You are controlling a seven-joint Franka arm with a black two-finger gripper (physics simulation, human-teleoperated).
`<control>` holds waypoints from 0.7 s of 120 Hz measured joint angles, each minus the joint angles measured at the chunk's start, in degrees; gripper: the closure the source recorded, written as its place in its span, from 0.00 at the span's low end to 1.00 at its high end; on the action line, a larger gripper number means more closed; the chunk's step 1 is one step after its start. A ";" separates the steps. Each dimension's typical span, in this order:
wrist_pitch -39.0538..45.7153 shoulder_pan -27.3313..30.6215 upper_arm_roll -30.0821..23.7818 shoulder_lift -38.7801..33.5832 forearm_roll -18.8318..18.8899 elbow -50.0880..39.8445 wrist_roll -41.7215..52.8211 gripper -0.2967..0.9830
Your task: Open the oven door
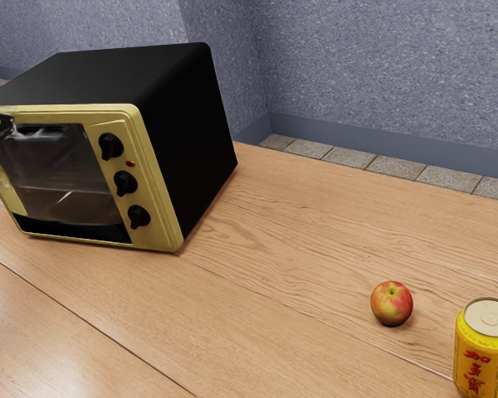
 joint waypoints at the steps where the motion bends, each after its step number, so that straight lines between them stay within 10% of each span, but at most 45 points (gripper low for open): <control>1: 0.11 0.07 -0.01 -0.45 -0.08 -0.66 -0.05 0.23; 62: 4.08 19.44 -19.81 -41.72 -4.18 -39.14 -0.33 0.23; 70: -6.39 15.78 -19.67 -33.47 -1.18 -18.85 -0.05 0.24; 84: -28.00 -19.52 -11.37 -10.19 6.11 12.96 0.82 0.24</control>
